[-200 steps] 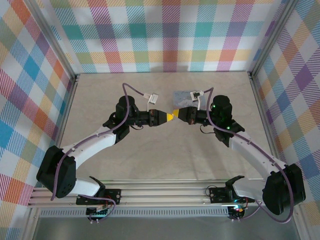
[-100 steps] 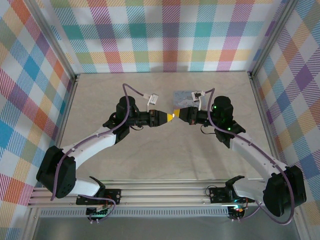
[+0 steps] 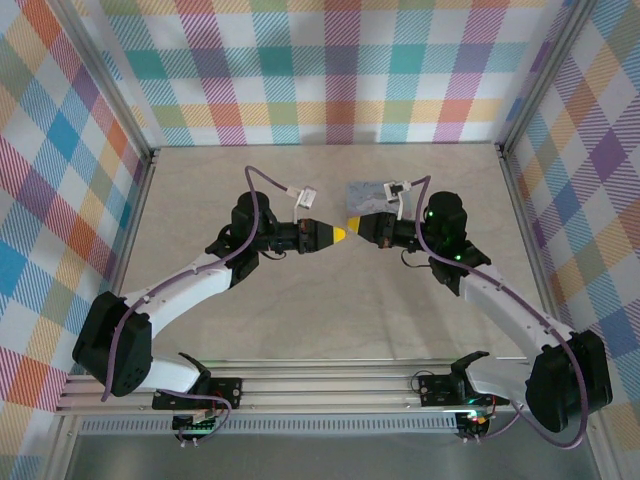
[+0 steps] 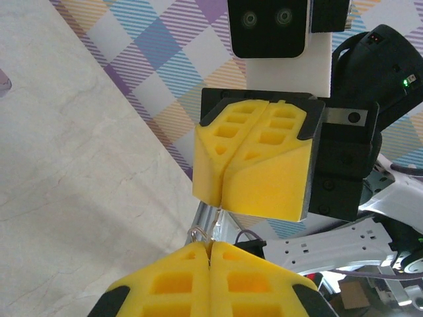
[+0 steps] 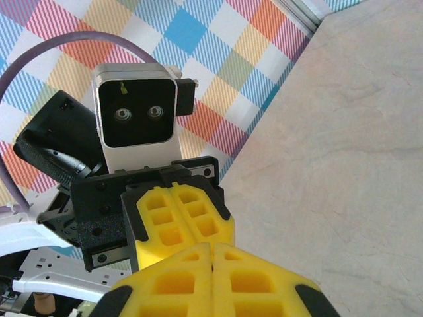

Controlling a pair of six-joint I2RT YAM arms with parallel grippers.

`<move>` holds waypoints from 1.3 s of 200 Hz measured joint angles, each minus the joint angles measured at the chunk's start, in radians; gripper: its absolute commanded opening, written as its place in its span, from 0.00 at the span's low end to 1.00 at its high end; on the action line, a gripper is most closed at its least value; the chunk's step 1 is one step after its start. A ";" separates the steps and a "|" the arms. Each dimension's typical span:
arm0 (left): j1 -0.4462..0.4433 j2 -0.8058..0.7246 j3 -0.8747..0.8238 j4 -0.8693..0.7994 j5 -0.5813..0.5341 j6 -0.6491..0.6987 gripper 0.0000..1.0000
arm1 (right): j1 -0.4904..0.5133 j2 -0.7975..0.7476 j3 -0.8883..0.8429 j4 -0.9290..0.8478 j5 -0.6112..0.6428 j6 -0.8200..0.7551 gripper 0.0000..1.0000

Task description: Unlock the padlock with the key

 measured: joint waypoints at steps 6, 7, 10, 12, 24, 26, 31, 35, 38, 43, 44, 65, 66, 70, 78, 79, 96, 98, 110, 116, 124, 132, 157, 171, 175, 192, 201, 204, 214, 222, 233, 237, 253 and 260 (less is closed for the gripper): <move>0.000 0.000 0.000 -0.010 -0.003 0.011 0.00 | 0.000 0.000 0.000 -0.005 0.006 -0.004 0.37; 0.000 0.000 0.000 -0.011 -0.003 0.012 0.00 | 0.000 0.000 0.000 -0.006 0.007 -0.004 0.38; 0.000 -0.001 0.000 -0.019 -0.007 0.017 0.00 | 0.000 0.000 0.000 -0.015 0.009 -0.002 0.41; 0.000 -0.001 0.000 -0.021 -0.009 0.018 0.00 | 0.000 0.000 0.000 -0.016 0.011 -0.005 0.43; 0.001 -0.002 -0.003 -0.048 -0.025 0.037 0.00 | 0.000 0.000 0.002 -0.046 0.026 -0.017 0.50; 0.002 -0.002 -0.004 -0.048 -0.026 0.039 0.00 | 0.000 0.000 0.002 -0.051 0.030 -0.024 0.51; 0.002 -0.003 -0.009 -0.051 -0.032 0.043 0.00 | 0.000 0.000 0.003 -0.071 0.039 -0.032 0.56; 0.003 -0.003 -0.014 -0.055 -0.039 0.047 0.00 | 0.000 0.000 0.004 -0.087 0.045 -0.032 0.59; 0.005 -0.004 -0.018 -0.057 -0.042 0.050 0.00 | 0.000 0.000 0.008 -0.104 0.052 -0.045 0.61; 0.006 -0.005 -0.026 -0.064 -0.050 0.057 0.00 | -0.001 0.000 0.012 -0.130 0.063 -0.051 0.63; 0.006 -0.005 -0.027 -0.065 -0.052 0.058 0.00 | -0.001 0.000 0.013 -0.134 0.064 -0.055 0.64; 0.010 -0.005 -0.061 -0.099 -0.082 0.084 0.00 | -0.002 0.005 0.060 -0.260 0.135 -0.109 0.67; 0.010 -0.005 -0.062 -0.100 -0.082 0.085 0.00 | -0.002 0.006 0.063 -0.264 0.138 -0.111 0.67; 0.012 -0.005 -0.069 -0.107 -0.088 0.093 0.00 | -0.002 0.010 0.074 -0.284 0.157 -0.125 0.67; 0.013 -0.005 -0.079 -0.125 -0.103 0.104 0.00 | -0.002 0.023 0.093 -0.319 0.197 -0.149 0.64; 0.013 -0.005 -0.080 -0.126 -0.104 0.104 0.00 | -0.002 0.024 0.095 -0.322 0.201 -0.151 0.63; 0.013 -0.005 -0.100 -0.158 -0.130 0.133 0.00 | -0.002 0.083 0.126 -0.380 0.312 -0.200 0.52; 0.013 -0.005 -0.103 -0.160 -0.134 0.135 0.00 | -0.002 0.093 0.128 -0.387 0.325 -0.201 0.51; 0.013 -0.005 -0.115 -0.176 -0.149 0.150 0.00 | -0.001 0.169 0.143 -0.426 0.420 -0.220 0.50; 0.013 -0.005 -0.122 -0.179 -0.154 0.156 0.00 | 0.002 0.210 0.150 -0.443 0.465 -0.228 0.50; 0.013 -0.005 -0.129 -0.185 -0.162 0.164 0.00 | 0.010 0.267 0.157 -0.464 0.530 -0.238 0.51; 0.013 -0.005 -0.134 -0.193 -0.169 0.172 0.00 | 0.017 0.321 0.160 -0.483 0.597 -0.245 0.51; 0.013 -0.005 -0.150 -0.212 -0.186 0.197 0.00 | 0.048 0.437 0.161 -0.499 0.756 -0.274 0.52; 0.013 -0.005 -0.156 -0.224 -0.191 0.206 0.00 | 0.055 0.472 0.162 -0.489 0.819 -0.292 0.51; 0.013 -0.005 -0.157 -0.228 -0.192 0.208 0.00 | 0.058 0.481 0.165 -0.486 0.834 -0.295 0.51; 0.015 -0.002 -0.158 -0.232 -0.195 0.221 0.00 | 0.060 0.531 0.197 -0.478 0.889 -0.316 0.50; 0.018 -0.002 -0.158 -0.235 -0.196 0.228 0.00 | 0.060 0.555 0.219 -0.471 0.913 -0.321 0.49; 0.019 -0.002 -0.158 -0.237 -0.197 0.231 0.00 | 0.060 0.565 0.228 -0.467 0.921 -0.325 0.49; 0.024 -0.002 -0.158 -0.243 -0.198 0.239 0.00 | 0.059 0.586 0.248 -0.458 0.943 -0.331 0.48; 0.028 -0.002 -0.158 -0.249 -0.198 0.247 0.00 | 0.059 0.597 0.260 -0.452 0.961 -0.338 0.47; 0.037 -0.003 -0.158 -0.257 -0.197 0.254 0.00 | 0.059 0.613 0.275 -0.445 0.986 -0.344 0.46; 0.039 -0.002 -0.158 -0.257 -0.197 0.256 0.00 | 0.059 0.621 0.280 -0.442 0.995 -0.346 0.45; 0.051 -0.003 -0.158 -0.257 -0.196 0.262 0.00 | 0.059 0.650 0.301 -0.433 1.023 -0.348 0.43; 0.055 -0.003 -0.158 -0.258 -0.193 0.265 0.00 | 0.059 0.663 0.308 -0.431 1.034 -0.349 0.42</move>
